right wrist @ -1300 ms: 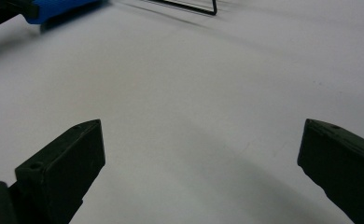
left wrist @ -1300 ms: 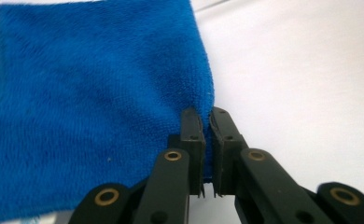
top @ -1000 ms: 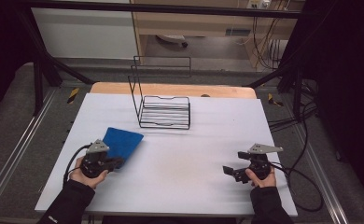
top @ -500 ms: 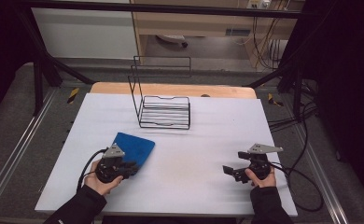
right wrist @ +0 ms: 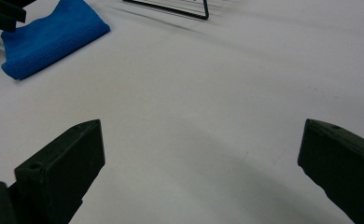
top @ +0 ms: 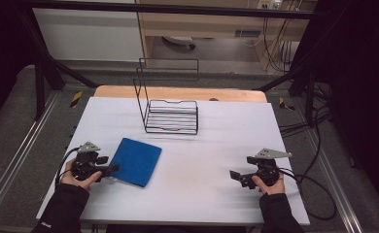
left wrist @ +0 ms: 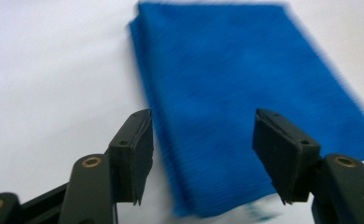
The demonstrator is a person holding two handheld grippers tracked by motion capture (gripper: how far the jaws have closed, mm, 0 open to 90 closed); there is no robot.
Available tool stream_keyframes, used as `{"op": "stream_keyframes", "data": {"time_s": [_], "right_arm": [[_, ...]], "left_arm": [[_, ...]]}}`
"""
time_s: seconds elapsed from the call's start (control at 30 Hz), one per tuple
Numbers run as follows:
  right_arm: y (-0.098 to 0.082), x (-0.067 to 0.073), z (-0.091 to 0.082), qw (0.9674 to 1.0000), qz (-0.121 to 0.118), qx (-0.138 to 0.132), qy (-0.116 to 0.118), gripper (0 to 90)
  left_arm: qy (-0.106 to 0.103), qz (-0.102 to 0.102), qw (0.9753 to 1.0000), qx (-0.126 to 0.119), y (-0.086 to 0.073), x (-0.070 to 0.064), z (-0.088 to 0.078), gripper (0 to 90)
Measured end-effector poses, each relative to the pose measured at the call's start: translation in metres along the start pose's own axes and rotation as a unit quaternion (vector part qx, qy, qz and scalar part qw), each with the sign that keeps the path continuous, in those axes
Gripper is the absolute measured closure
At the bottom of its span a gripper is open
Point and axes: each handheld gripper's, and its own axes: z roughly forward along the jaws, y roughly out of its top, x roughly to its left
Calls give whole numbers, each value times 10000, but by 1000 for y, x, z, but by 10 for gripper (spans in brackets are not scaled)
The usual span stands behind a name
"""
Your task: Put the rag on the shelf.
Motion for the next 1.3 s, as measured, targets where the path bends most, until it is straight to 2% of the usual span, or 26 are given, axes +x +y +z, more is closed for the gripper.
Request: {"op": "stream_keyframes", "data": {"time_s": [0.1, 0.2, 0.3, 0.47, 0.5, 0.53, 0.7, 0.73, 0.8, 0.83, 0.87, 0.9, 0.93, 0.97, 1.0, 1.03, 1.07, 1.13, 1.2, 1.23, 1.3], "right_arm": [[3, 5, 3, 10000, -18, 13, -47, 10], [6, 10, 7, 9999, -57, 21, -82, 7], [17, 23, 19, 9999, -82, -38, -134, 5], [35, 45, 41, 9996, -147, -40, -229, 5], [35, 45, 41, 9996, -147, -40, -229, 5], [41, 54, 50, 9996, -127, -60, -245, 5], [51, 76, 73, 9993, -352, 62, -141, 9], [51, 76, 73, 9993, -352, 62, -141, 9], [57, 85, 85, 9992, -396, 39, -80, 35], [64, 93, 97, 9993, -365, 11, 1, 61], [64, 93, 97, 9993, -365, 11, 1, 61], [68, 97, 105, 9994, -348, 19, 9, 83], [75, 104, 120, 9995, -310, 35, 77, 121], [78, 107, 129, 9996, -284, 58, 52, 141], [80, 109, 137, 9997, -240, 91, 34, 148], [80, 109, 137, 9997, -240, 91, 34, 148], [84, 112, 152, 9998, -165, 136, 4, 196], [86, 114, 166, 9998, -100, 143, -17, 247], [86, 115, 172, 9998, -24, 180, -15, 265], [87, 119, 184, 9996, -71, 251, -73, 305], [87, 120, 190, 9996, -40, 254, -85, 333]], "left_arm": [[102, -21, 9999, 52, -2, 4, 0, 438], [91, -43, 9999, 130, -4, 6, 2, 470], [34, -41, 9997, 241, -6, 6, 6, 526], [42, -5, 9997, 239, -8, 5, 7, 567], [46, 6, 9997, 235, -8, 4, 7, 567], [26, 23, 9996, 263, -8, 4, 6, 608], [-18, 46, 9995, 314, -8, 0, 7, 695], [-4, 42, 9995, 309, -8, 0, 7, 695], [-11, 35, 9995, 314, -8, 0, 7, 716], [-16, 34, 9995, 326, -7, 0, 7, 738], [-16, 32, 9994, 332, -7, 0, 8, 738], [-18, 44, 9994, 337, -7, 0, 8, 750], [-43, 43, 9994, 342, -7, -1, 8, 782], [-37, 50, 9994, 331, -7, -1, 8, 792], [-35, 69, 9994, 327, -7, -2, 8, 799], [-35, 69, 9994, 327, -7, -2, 8, 802], [-38, 80, 9994, 327, -7, -2, 8, 804], [-74, 66, 9995, 313, -7, -1, 8, 806], [-63, 88, 9994, 316, -7, -1, 8, 806], [-57, 117, 9994, 326, -7, -2, 8, 806], [-39, 139, 9993, 332, -7, -2, 8, 806]]}}
